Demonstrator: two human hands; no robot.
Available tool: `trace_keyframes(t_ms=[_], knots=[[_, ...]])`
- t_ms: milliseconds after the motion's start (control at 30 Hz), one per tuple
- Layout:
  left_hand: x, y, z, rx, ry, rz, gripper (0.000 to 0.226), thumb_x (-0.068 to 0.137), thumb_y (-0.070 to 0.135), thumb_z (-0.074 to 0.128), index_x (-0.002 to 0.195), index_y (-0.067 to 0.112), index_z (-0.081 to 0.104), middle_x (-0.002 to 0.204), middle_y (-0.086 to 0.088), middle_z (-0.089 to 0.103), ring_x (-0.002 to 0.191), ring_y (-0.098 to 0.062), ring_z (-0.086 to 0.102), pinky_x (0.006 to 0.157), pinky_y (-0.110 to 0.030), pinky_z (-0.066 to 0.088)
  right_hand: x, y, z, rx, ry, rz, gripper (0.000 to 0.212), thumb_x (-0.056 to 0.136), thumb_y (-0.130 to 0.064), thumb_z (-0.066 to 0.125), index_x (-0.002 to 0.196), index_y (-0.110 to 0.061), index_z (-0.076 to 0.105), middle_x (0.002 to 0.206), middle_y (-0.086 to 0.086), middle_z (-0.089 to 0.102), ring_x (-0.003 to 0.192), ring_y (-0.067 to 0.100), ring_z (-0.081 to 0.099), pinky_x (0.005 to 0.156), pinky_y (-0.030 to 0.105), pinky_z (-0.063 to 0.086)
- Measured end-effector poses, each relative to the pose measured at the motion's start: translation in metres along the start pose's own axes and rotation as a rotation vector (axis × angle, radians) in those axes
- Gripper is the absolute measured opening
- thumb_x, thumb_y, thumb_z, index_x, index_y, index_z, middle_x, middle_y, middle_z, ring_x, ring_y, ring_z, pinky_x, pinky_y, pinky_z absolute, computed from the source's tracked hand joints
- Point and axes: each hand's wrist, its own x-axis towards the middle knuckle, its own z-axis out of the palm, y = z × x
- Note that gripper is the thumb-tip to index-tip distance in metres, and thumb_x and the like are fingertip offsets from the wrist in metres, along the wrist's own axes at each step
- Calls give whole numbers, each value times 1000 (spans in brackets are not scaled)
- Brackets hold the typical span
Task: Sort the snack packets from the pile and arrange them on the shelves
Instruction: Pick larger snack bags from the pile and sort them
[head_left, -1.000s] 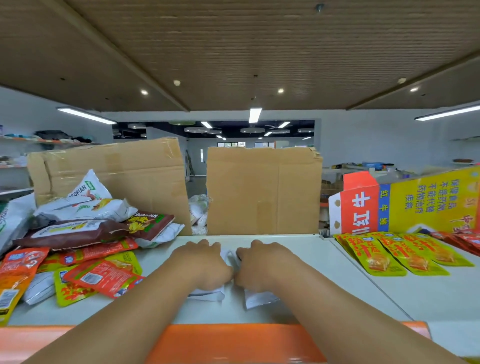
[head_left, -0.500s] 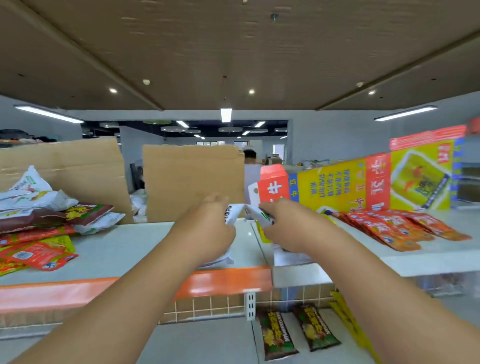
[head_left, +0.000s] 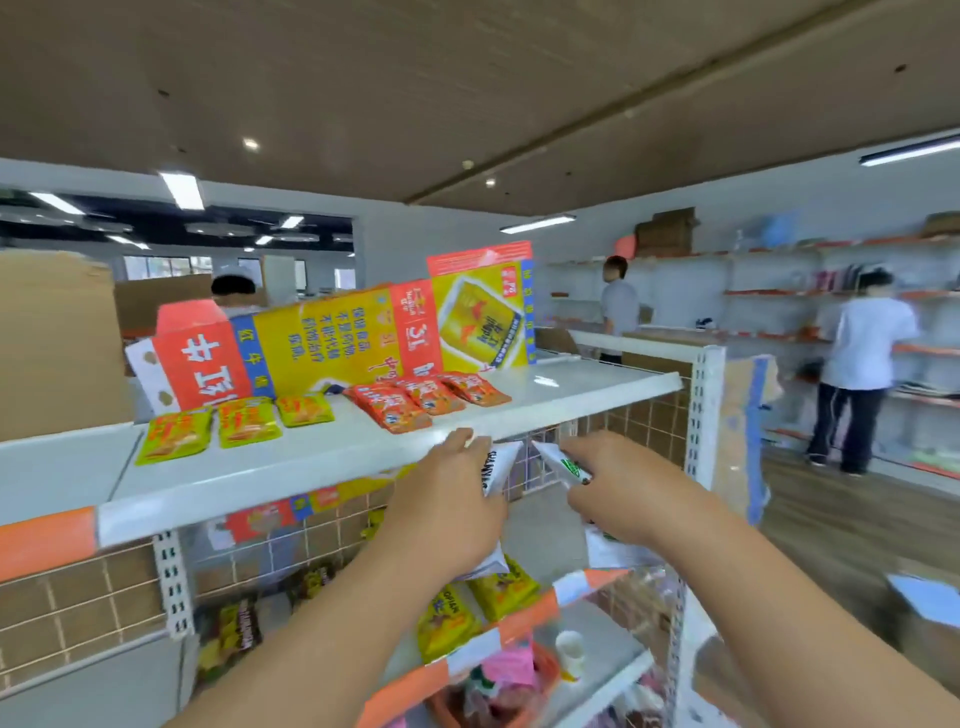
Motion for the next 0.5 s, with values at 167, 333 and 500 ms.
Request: trace_keyframes(t_ms=[167,333,500], knots=[[18,42,69,-75,-103,56,63,92,27,57,152,21,42,162,-1,31,144,-23,38,112,-32,36,-23,78,4,-25,-37,149,36,81,-27,53,117,-26,59,117,4,55,98,27,62,82,41,53],[36,52,129,-115,-173,63,56,85,25,55,141,21,50,147,2,44,131,-23,50,102,-35,46,-18,128,38,-2,-83,193,38,84,-24,56,122,-24,59,125,5,55,107,26,58,81,34,48],[65,40,189,-141,-217,-3,59,82,31,49,140,19,51,153,-2,42,136,-24,45,107,-35,44,15,164,80,1,-83,202,45,84,-27,55,127,-17,53,131,9,51,104,29,56,69,30,32]])
